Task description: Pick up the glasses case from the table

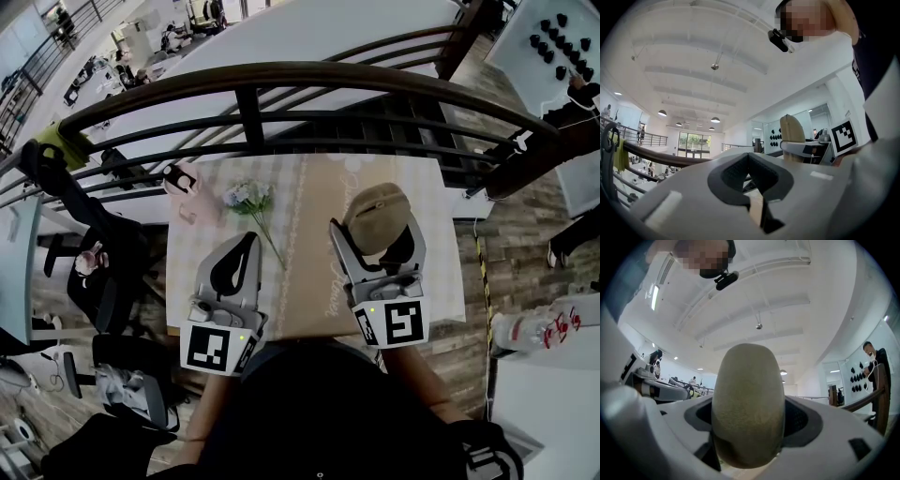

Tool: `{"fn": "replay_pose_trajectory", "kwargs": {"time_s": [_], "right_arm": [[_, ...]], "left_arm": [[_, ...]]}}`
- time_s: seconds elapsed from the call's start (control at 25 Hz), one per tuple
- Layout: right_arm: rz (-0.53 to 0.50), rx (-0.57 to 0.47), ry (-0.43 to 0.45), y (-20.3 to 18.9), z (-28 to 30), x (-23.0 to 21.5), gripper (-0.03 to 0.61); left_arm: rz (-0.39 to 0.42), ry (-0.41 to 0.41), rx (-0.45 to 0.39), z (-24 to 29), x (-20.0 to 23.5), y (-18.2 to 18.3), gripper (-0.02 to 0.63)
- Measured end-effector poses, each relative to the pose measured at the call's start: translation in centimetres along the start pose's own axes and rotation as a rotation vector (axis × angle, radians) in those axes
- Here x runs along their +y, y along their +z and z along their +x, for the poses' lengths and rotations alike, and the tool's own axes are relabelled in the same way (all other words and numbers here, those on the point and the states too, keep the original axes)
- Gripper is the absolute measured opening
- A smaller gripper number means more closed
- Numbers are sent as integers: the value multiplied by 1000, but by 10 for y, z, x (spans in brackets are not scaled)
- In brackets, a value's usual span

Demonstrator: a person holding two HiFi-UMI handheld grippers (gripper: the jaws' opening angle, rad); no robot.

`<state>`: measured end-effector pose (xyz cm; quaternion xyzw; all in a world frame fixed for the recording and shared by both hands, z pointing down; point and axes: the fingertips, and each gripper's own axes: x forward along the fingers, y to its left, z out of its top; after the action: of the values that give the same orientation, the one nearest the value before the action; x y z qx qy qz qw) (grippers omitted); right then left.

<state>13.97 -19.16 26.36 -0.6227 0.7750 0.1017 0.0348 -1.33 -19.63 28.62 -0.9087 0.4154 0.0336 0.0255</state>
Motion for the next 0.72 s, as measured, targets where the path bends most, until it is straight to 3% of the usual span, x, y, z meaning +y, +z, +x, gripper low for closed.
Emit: {"fn": "replay_pose_trajectory", "kwargs": {"time_s": [0.72], "right_arm": [[20, 35, 8, -11, -9, 5, 371]], "left_arm": [[-6, -12, 9, -1, -5, -7, 11]]}}
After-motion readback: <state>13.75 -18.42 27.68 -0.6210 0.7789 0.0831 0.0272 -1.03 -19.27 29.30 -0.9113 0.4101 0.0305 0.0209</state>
